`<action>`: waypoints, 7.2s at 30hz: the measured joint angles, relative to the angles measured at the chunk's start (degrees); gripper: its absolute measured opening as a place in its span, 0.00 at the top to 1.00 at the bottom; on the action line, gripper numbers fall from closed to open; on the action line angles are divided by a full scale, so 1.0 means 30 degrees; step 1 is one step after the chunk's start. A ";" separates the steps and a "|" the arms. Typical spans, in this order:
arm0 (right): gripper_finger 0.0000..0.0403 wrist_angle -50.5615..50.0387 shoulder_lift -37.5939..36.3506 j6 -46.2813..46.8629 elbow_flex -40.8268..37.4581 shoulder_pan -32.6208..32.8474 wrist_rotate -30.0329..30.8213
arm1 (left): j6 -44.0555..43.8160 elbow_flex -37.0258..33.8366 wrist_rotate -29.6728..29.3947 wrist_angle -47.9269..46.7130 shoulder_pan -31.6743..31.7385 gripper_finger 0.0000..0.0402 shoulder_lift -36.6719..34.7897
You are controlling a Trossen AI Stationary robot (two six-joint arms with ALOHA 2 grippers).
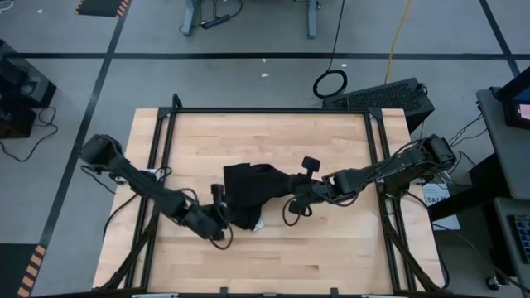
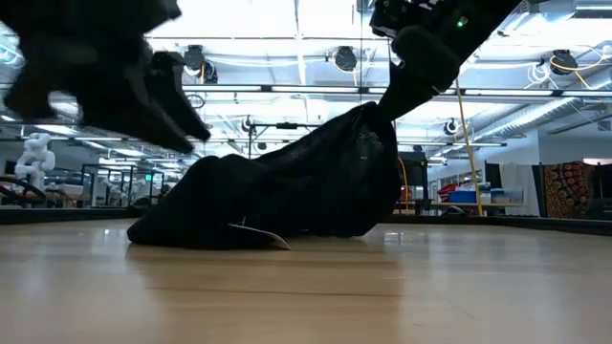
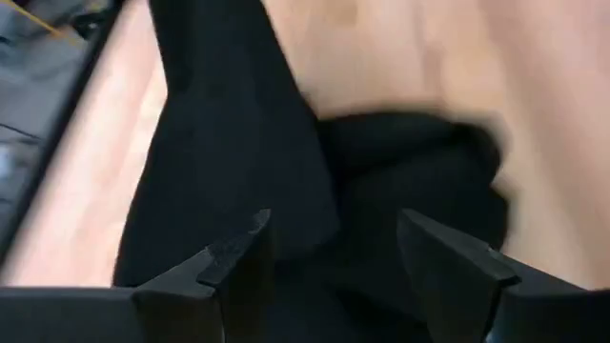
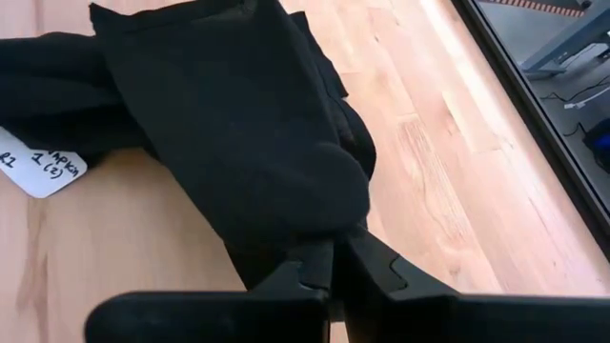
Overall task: Roll napkin
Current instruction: Fold the black napkin
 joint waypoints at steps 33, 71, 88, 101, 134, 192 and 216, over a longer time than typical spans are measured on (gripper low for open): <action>0.83 0.2324 0.0007 0.0017 -0.0022 0.0448 -0.1903 | 0.9842 0.0007 -0.8067 0.5478 0.0339 0.99 -0.5068; 0.53 1.7584 1.1129 0.3194 -0.0420 0.0210 0.2371 | 1.1926 0.0032 -0.4438 0.5765 0.0718 1.00 -1.0969; 0.99 0.5544 0.3209 0.1159 -0.0233 0.0240 0.3107 | 1.3547 0.0029 -0.4336 0.6195 0.1580 1.00 -1.0976; 1.00 0.4809 -0.7548 -0.7258 -0.0226 -0.1072 0.5748 | 1.7756 0.0059 0.2566 1.2538 0.8632 1.00 -1.1371; 1.00 -0.5088 -0.9163 -0.1486 0.1224 -0.5631 -1.0478 | 0.5845 0.7036 2.0430 -0.7124 1.7788 1.00 -0.9745; 0.60 -0.4131 0.5727 1.4052 0.0253 1.3171 0.0884 | -0.5507 -0.3038 1.4351 -0.6028 0.6155 1.00 -0.9730; 0.95 0.1992 0.4248 1.9451 -0.1475 1.1957 -0.4693 | -0.6090 -0.3038 1.2150 -0.6148 0.3966 1.00 -0.9730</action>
